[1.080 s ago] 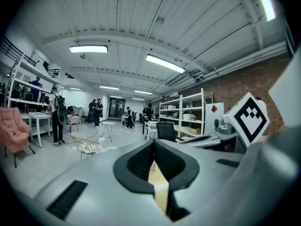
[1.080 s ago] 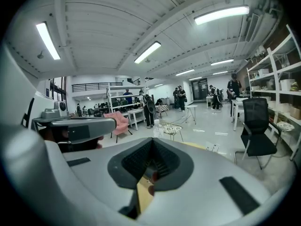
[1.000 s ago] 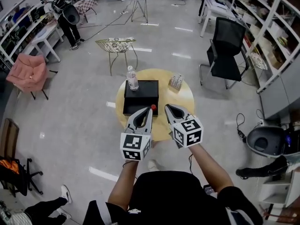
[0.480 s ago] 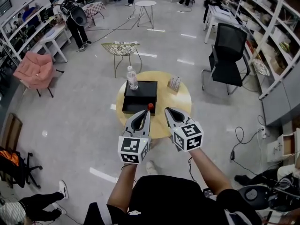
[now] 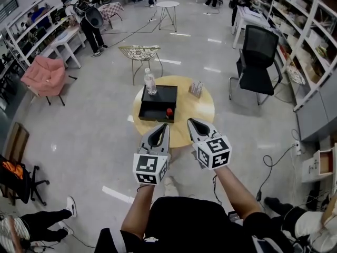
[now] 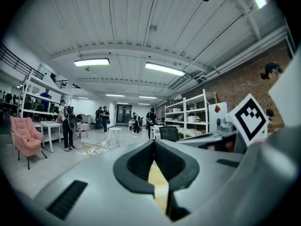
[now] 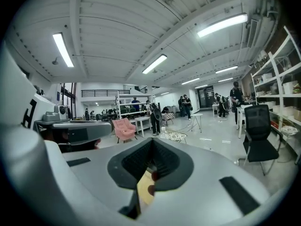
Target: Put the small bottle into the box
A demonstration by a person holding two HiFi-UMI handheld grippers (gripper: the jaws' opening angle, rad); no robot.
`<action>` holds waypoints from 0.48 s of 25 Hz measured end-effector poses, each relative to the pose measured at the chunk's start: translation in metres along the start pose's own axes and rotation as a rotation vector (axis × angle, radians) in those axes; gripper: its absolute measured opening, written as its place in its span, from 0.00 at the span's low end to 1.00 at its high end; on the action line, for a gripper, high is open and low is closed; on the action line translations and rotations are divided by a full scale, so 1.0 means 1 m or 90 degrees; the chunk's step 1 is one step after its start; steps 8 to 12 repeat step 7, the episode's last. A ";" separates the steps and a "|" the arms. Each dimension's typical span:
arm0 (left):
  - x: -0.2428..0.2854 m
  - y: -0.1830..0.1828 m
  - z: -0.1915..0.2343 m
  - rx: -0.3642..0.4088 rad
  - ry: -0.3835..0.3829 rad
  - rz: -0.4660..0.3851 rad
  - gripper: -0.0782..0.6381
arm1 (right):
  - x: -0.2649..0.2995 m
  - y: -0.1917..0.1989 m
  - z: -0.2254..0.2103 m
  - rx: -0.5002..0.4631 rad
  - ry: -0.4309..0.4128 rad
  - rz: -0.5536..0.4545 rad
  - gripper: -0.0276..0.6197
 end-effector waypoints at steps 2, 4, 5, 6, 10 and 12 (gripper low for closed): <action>-0.009 -0.003 -0.005 0.001 -0.003 -0.001 0.13 | -0.009 0.001 0.005 0.000 -0.002 -0.002 0.05; -0.017 -0.005 -0.010 0.004 -0.004 -0.003 0.13 | -0.016 0.003 0.010 -0.001 -0.003 -0.004 0.05; -0.021 -0.007 -0.012 0.005 -0.004 -0.004 0.13 | -0.020 0.003 0.012 -0.001 -0.004 -0.006 0.05; -0.024 -0.008 -0.015 0.007 -0.005 -0.006 0.13 | -0.023 0.003 0.015 -0.002 -0.005 -0.008 0.05; -0.028 -0.010 -0.016 0.009 -0.006 -0.008 0.13 | -0.027 0.003 0.017 -0.003 -0.005 -0.011 0.05; -0.028 -0.010 -0.016 0.009 -0.006 -0.008 0.13 | -0.027 0.003 0.017 -0.003 -0.005 -0.011 0.05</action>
Point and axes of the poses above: the fingertips, and each gripper's own axes: x forward along the fingers, z to its left, y out of its underside, the point moved 2 cm from there along -x, backward along the fingers, and after that the axes turned 11 degrees about x, right-handed, at the moved point
